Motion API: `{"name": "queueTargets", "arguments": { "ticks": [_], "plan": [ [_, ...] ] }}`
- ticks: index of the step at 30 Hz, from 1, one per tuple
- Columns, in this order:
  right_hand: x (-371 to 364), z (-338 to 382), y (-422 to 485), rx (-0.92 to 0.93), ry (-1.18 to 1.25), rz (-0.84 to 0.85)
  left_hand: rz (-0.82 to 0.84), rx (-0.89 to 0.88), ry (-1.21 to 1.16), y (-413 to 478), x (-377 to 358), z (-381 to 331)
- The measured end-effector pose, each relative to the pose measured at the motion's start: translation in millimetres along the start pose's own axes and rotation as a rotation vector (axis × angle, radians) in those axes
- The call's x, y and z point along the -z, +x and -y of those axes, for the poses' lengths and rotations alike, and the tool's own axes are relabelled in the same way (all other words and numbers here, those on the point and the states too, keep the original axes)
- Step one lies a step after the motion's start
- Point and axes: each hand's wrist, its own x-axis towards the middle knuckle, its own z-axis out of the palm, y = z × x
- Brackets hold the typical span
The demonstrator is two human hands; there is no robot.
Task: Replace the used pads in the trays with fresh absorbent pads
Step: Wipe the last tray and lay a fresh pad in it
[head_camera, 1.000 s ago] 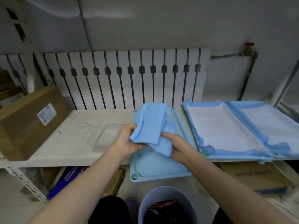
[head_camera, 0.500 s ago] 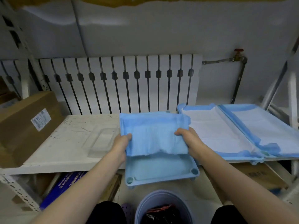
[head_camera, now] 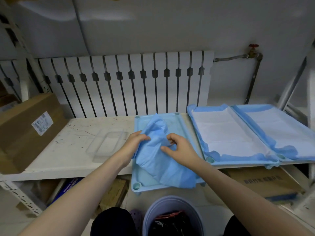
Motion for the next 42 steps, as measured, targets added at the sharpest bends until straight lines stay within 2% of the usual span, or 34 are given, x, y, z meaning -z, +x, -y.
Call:
{"name": "queueTargets", "arguments": {
  "ticks": [3, 6, 9, 13, 16, 18, 19, 22, 23, 24, 25, 26, 28, 29, 30, 34, 37, 39, 42],
  "plan": [
    [-1.6, -3.2, 2.2, 0.053, 0.028, -0.084, 0.049, 0.053, -0.107, -0.7, 4.7, -3.8],
    [2.9, 0.4, -0.3, 0.188, -0.056, -0.160, -0.124, 0.142, -0.140, 6.5, 6.5, -5.3],
    [15.6, 10.6, -0.4, 0.375, -0.122, -0.203, -0.257, 0.130, -0.181, 13.9, 5.0, -12.9],
    [43.0, 24.2, -0.3, 0.539, -0.235, -0.326, -0.254, 0.085, -0.571, 23.8, 12.9, -22.5],
    [57.9, 21.0, -4.6, 0.594, -0.291, -0.367, -0.265, 0.114, -0.687, 33.8, 28.7, -1.0],
    [57.0, 10.0, -14.9, 0.568, -0.370, -0.265, -0.314, 0.194, -0.544, 35.2, 33.7, 22.6],
    [54.6, 2.1, -20.4, 0.507, -0.431, -0.142, -0.353, 0.246, -0.408, 35.9, 36.1, 34.0],
    [47.8, -23.0, -34.3, 0.161, -0.591, 0.431, -0.459, 0.341, 0.020, 33.8, 41.9, 66.4],
    [45.9, -29.2, -36.4, 0.066, -0.634, 0.591, -0.478, 0.340, 0.164, 30.2, 41.0, 70.5],
    [43.7, -32.5, -37.3, 0.010, -0.657, 0.681, -0.492, 0.318, 0.341, 25.6, 39.8, 73.2],
    [42.9, -32.1, -36.6, -0.025, -0.662, 0.693, -0.508, 0.269, 0.527, 20.0, 36.4, 72.4],
    [42.1, -31.8, -34.4, -0.051, -0.648, 0.633, -0.526, 0.175, 0.690, 14.9, 32.4, 71.7],
    [39.9, -34.3, -26.6, -0.094, -0.586, 0.418, -0.486, -0.053, 0.890, 3.8, 16.0, 66.2],
    [37.5, -36.0, -23.9, -0.121, -0.570, 0.361, -0.435, -0.112, 0.948, -1.3, 5.2, 62.8],
    [34.2, -35.3, -21.6, -0.149, -0.569, 0.385, -0.393, -0.107, 1.018, -3.6, -4.5, 60.9],
    [12.4, -32.2, -29.5, -0.123, -0.537, 0.735, -0.346, -0.043, 1.311, 6.1, -30.3, 61.8],
    [16.7, -30.9, -36.3, -0.104, -0.472, 0.746, -0.243, 0.145, 1.340, 18.1, -36.5, 59.0],
    [22.3, -34.2, -38.4, -0.111, -0.440, 0.594, -0.242, 0.131, 1.241, 19.6, -38.7, 56.7],
    [40.7, -49.7, -33.2, -0.211, -0.414, 0.075, -0.265, -0.170, 0.940, 21.3, -45.3, 59.4]
  ]
}}
